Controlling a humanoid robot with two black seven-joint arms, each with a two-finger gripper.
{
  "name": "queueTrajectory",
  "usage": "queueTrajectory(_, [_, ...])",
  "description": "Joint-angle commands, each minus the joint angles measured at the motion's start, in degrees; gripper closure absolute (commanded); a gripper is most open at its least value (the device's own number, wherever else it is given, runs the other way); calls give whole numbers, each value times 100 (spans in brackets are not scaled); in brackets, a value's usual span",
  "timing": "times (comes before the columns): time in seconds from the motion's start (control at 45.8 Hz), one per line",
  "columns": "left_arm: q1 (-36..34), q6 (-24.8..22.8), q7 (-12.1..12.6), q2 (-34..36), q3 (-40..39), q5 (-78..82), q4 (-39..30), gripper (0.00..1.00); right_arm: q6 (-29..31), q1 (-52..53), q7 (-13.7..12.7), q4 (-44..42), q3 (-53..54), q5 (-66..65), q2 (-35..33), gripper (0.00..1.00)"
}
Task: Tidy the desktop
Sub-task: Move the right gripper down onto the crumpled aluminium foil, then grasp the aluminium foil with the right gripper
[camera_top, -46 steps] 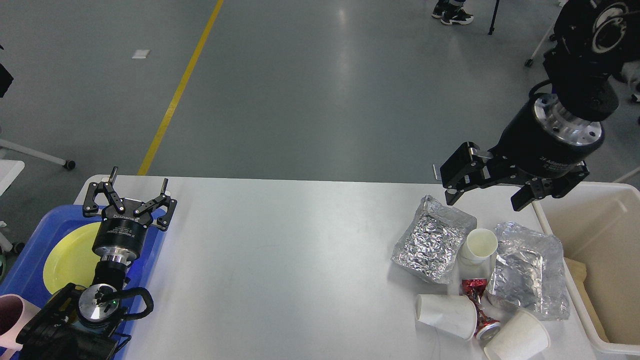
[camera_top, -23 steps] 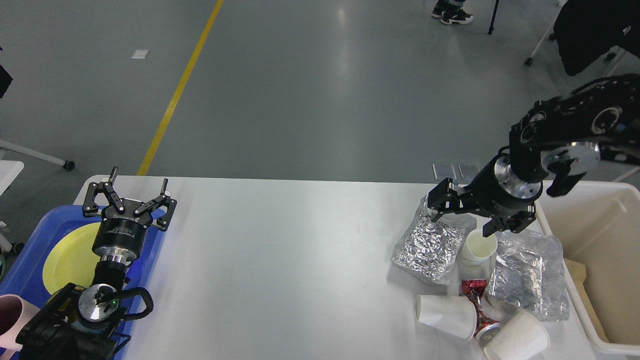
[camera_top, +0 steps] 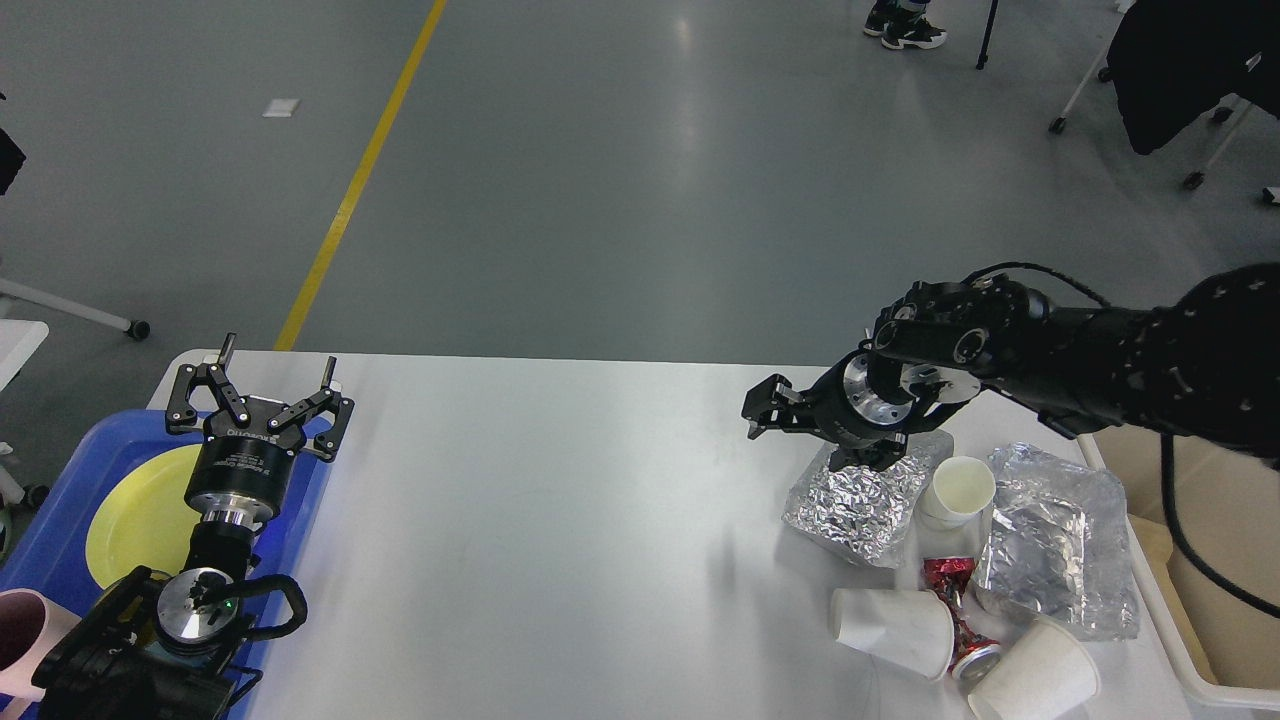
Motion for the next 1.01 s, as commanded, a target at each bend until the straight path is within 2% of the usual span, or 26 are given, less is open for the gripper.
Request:
queueTrajectory(0.0, [0, 0, 0, 0, 0, 0, 2, 4, -47, -702, -8, -1003, 15, -31, 551, 0])
queueTrajectory(0.131, [0, 0, 0, 0, 0, 0, 2, 4, -398, -1212, -17, -1769, 41, -22, 762, 0])
queueTrajectory(0.219, [0, 0, 0, 0, 0, 0, 2, 4, -671, -1283, -8, -1779, 33, -31, 727, 0])
queueTrajectory(0.524, [0, 0, 0, 0, 0, 0, 11, 4, -838, -1520, -8, -1866, -99, -110, 701, 0])
queueTrajectory(0.765, [0, 0, 0, 0, 0, 0, 2, 4, -2086, -2487, 27, -2578, -29, -101, 921, 0])
queueTrajectory(0.983, [0, 0, 0, 0, 0, 0, 2, 4, -2122, -2452, 36, -2543, 59, -92, 964, 0])
